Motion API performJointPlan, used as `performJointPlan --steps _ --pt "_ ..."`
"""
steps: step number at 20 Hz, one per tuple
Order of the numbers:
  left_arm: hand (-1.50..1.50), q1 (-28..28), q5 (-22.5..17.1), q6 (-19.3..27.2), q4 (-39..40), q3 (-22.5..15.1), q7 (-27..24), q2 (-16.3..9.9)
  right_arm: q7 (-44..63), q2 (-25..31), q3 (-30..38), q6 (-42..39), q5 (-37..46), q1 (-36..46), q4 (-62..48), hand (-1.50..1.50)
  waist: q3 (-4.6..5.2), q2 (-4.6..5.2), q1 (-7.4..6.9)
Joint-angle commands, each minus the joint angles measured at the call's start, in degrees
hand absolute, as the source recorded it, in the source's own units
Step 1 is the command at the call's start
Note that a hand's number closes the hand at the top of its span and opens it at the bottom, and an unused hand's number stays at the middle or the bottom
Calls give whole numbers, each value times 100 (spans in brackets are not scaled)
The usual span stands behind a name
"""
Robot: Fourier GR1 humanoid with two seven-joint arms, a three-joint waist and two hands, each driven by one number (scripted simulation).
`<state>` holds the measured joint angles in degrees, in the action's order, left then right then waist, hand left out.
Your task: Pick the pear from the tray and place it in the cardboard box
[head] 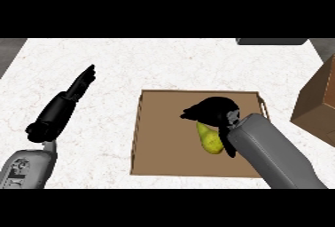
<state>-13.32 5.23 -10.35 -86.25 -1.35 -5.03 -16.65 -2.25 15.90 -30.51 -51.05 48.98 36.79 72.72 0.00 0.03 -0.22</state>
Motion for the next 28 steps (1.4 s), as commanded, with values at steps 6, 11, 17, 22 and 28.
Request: performJointPlan --steps 6,11,17,22,28 --pt "0 308 -41 -224 -634 50 268 114 -871 -140 -76 583 540 -179 -879 -150 -3 5 -52" --pt "0 162 91 -176 -408 77 202 177 -1506 -292 -137 1149 700 -52 -763 150 -2 4 -32" --pt "0 133 227 -98 -289 156 160 316 -1915 -313 160 1706 1031 -7 -830 150 -1 3 -9" --pt "0 242 302 -37 -198 242 93 247 -1068 -192 291 2754 1146 -1606 647 150 0 -46 202" --pt "0 307 44 -330 -394 496 181 -39 -618 -145 502 3358 1085 -2758 2687 150 0 -73 217"
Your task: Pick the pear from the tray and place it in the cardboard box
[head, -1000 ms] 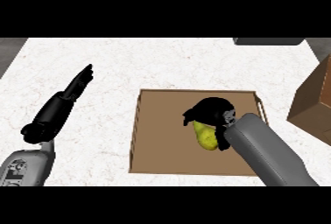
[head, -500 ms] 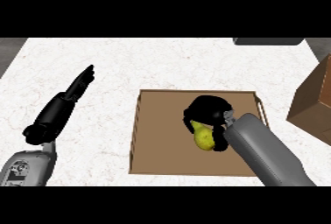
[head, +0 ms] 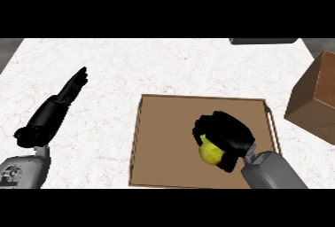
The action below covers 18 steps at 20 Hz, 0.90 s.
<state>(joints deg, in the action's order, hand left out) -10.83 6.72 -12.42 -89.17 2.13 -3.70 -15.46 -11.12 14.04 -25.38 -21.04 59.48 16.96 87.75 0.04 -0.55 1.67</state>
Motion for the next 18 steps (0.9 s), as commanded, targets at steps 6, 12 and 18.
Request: performJointPlan --steps 6,12,18 --pt "0 -55 44 -12 -39 -7 -78 68 256 501 200 634 342 -1147 2707 150 -3 29 -59" --pt "0 -42 21 -16 -4 7 53 120 1242 185 1466 -124 -581 -1272 4213 150 1 29 1" --pt "0 9 226 26 -27 -181 -45 202 2187 -235 3064 -193 -1341 -575 3884 150 -2 65 -141"
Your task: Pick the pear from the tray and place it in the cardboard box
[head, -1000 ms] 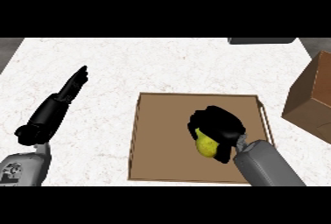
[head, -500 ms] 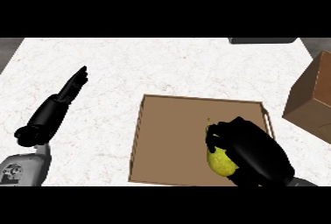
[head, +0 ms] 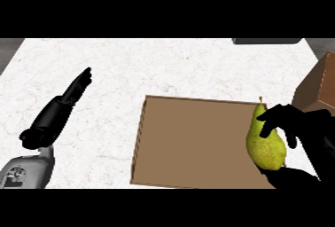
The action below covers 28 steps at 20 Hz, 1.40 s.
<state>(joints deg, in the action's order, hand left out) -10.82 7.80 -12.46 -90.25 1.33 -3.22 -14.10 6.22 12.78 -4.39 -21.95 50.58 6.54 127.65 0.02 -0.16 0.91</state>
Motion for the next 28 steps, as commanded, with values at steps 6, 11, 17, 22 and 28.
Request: performJointPlan --steps 6,11,17,22,28 --pt "0 -226 -132 -221 164 106 -88 -63 950 468 2423 -477 -1245 1648 -1074 150 0 21 -90" --pt "0 -222 -45 -140 -87 77 239 -14 -4 1692 3012 -428 -1179 2066 -2680 150 -5 28 -142" --pt "0 -409 -139 -264 -17 151 338 -69 -350 2333 2475 -1056 -786 2003 -4136 150 -2 45 -192" --pt "0 -295 95 -166 191 24 -120 30 -1326 2765 2187 -786 -454 2220 -5826 150 -6 73 -223" --pt "0 -255 42 -165 204 -18 -103 183 -2206 3481 1891 -1109 -146 2363 -7245 150 -7 73 -230"
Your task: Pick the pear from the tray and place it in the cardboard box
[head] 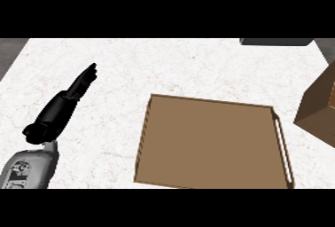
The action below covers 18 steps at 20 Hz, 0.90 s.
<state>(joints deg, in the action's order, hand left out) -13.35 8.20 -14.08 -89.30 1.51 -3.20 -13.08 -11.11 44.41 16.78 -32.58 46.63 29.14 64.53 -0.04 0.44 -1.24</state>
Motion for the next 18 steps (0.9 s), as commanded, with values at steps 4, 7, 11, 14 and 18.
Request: performJointPlan --steps 4,7,11,14,18 --pt "0 6 75 -49 163 1 -151 -10 -1620 665 -398 -510 70 358 -1377 -150 1 -15 28" --pt "0 100 165 137 -118 -144 102 214 -2334 630 -160 -296 -219 246 -1543 -150 -3 -31 44" --pt "0 -84 69 26 167 101 -6 -15 -1999 -329 829 -149 -1382 667 -1666 -150 -8 -54 142" --pt "0 207 100 91 28 50 -122 58 -1636 -400 1884 -647 -2458 994 -2342 -150 -8 -93 149" --pt "0 65 9 -39 81 97 -67 -14 -535 -236 2696 -731 -3147 1533 -3328 -150 -2 -18 24"
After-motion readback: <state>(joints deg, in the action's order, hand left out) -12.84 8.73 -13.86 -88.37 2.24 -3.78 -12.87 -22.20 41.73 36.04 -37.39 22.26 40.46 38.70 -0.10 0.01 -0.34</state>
